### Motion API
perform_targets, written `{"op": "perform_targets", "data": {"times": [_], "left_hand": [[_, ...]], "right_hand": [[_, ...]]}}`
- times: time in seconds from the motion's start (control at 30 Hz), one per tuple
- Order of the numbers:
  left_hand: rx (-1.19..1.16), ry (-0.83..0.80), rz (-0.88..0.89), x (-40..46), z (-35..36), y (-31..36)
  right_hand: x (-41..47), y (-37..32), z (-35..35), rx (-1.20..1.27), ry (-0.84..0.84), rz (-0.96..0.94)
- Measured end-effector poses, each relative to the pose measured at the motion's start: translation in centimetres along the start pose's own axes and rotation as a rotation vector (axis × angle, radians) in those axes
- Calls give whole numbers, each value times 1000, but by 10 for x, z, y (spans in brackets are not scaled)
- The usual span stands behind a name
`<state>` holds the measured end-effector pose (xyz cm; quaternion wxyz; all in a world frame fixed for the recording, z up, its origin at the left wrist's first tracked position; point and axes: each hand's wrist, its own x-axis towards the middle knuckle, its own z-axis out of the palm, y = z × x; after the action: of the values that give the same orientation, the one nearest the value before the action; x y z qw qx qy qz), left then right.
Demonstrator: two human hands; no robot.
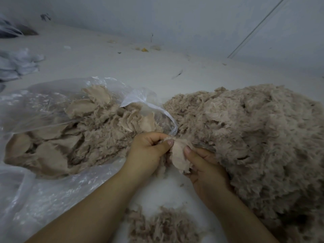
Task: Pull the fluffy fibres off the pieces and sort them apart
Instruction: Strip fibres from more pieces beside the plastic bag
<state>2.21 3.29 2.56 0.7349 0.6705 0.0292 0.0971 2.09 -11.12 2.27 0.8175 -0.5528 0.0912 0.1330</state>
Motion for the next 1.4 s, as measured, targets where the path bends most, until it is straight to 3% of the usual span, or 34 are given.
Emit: {"op": "perform_targets", "data": {"times": [0.2,0.4,0.57,0.7,0.83,0.93,1.2,1.4], "left_hand": [[-30,103,-74,0,5,4],[-7,99,-162,5,1,-2],[334,-35,-18,8,0,-6],[302,8,116,4,2,1],[426,23,404,-2,3,9],[551,-22,331,-5,8,10],[123,54,68,-3,7,8],[69,156,60,1,4,8]], "right_hand": [[0,-1,-1,20,-21,27],[4,3,-3,77,-8,-28],[4,6,-2,84,-29,-6],[4,5,-3,77,-84,-15],[3,1,-3,0,-139,-84],[3,1,-4,-37,-156,-117],[1,3,-5,-164,-182,-130],[3,4,-4,-160,-154,-140]]}}
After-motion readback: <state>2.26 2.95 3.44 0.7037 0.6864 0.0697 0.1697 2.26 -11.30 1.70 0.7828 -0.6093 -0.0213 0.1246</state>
